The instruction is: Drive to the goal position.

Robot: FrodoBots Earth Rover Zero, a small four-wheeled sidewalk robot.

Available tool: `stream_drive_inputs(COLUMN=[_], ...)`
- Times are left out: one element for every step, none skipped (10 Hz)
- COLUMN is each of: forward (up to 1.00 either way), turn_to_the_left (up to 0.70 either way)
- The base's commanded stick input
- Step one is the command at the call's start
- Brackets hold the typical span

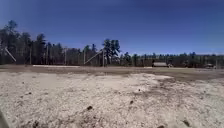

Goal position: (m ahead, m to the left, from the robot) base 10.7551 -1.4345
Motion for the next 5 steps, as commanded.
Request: stream_drive_inputs(forward=[0.70,0.70,0.70,0.70,0.70], turn_to_the_left=[0.00,0.00,0.00,0.00,0.00])
